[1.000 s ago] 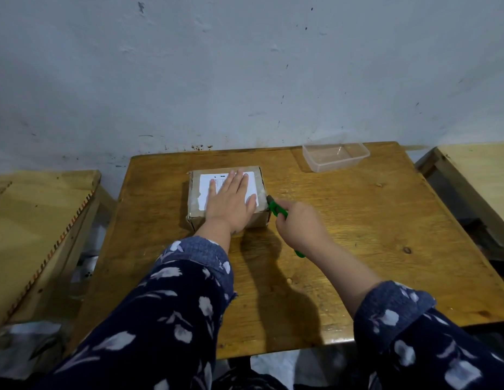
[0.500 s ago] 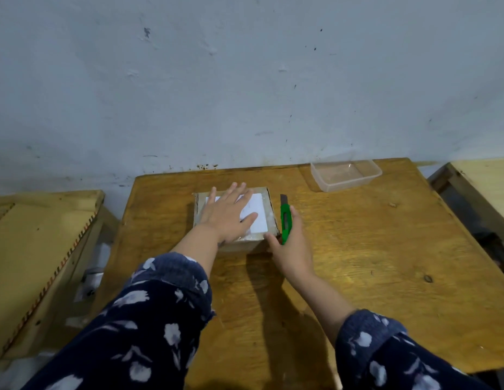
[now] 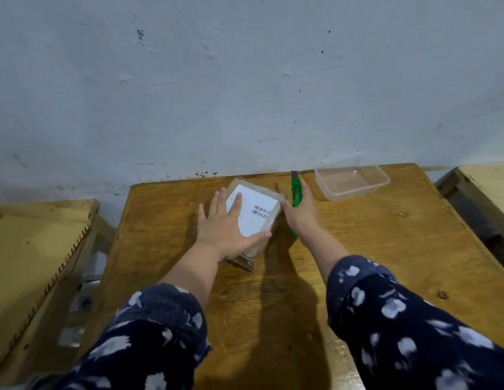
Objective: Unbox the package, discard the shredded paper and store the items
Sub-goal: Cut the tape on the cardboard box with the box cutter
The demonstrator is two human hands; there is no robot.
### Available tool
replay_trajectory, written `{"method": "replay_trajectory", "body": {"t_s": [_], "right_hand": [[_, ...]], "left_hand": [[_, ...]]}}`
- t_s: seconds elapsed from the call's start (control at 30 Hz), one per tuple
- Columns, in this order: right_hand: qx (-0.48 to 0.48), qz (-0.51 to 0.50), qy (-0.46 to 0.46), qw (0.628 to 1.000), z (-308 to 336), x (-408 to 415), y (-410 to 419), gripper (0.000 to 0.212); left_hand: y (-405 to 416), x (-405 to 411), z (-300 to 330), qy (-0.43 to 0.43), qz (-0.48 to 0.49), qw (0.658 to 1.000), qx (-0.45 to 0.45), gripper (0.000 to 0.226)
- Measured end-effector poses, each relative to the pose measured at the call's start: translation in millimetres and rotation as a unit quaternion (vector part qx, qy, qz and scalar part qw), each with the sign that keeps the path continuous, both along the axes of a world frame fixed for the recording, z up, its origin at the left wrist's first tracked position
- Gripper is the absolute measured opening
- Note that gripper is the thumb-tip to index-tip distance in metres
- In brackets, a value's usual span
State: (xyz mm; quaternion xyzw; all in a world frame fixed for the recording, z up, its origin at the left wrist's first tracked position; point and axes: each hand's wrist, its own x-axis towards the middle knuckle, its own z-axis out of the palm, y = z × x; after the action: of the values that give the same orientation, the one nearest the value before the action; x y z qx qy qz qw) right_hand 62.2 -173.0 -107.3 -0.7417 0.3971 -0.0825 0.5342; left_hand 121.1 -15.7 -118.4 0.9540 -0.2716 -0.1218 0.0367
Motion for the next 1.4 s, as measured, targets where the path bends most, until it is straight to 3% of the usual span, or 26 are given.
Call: {"method": "replay_trajectory", "body": {"t_s": [0.3,0.57,0.87,1.0,1.4], "right_hand": [[0.054,-0.01,-0.027,0.998,-17,-17,6,0.052],[0.057,0.028,-0.04,0.997,-29,-46,11,0.048],[0.027,0.05,-0.036,0.998,-24,-59,11,0.045],[0.029,0.058,-0.02,0.998,-18,-63,9,0.046],[0.05,0.075,-0.003,0.996,-8,-78,13,0.048]], "left_hand": [[-12,-24,-2,0.018,0.1,0.995,-0.017,0.123],[-15,-43,0,0.024,0.133,0.99,-0.029,0.123],[7,-38,3,0.041,0.003,0.999,-0.002,0.129],[17,-39,-1,0.006,-0.064,0.998,0.01,0.129],[15,-46,-6,-0.033,-0.062,0.997,0.009,0.123]]}}
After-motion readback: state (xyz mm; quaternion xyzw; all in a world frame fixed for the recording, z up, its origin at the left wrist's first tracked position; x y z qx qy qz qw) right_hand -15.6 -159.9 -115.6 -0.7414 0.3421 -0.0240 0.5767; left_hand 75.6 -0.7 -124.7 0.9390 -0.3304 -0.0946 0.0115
